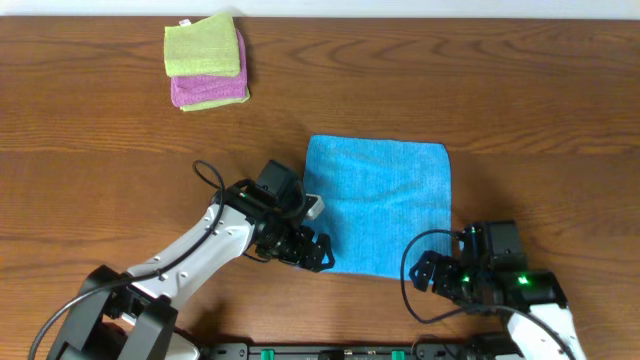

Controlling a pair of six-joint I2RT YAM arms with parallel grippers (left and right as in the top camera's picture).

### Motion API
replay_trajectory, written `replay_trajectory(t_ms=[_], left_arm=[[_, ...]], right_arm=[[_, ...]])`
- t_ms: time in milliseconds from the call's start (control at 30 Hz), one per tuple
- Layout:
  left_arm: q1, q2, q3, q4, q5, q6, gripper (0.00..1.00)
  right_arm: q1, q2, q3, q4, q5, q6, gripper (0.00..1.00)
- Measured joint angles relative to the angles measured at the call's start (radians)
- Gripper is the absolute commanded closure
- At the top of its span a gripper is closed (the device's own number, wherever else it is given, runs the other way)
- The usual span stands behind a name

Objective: Fold the cloth

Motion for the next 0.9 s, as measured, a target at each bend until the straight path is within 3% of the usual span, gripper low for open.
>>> replay_trajectory(t_ms=[333, 900], left_arm=[[0.000, 0.042, -0.024, 0.013, -0.006, -0.063, 0.05], [-0.027, 0.063, -0.025, 0.021, -0.059, -0.154, 0.05]], right_arm=[[0.000, 0.140, 0.000, 0.108, -0.014, 0.058, 0.01], [0.000, 0.179, 0.000, 0.157, 0.077, 0.119, 0.01]])
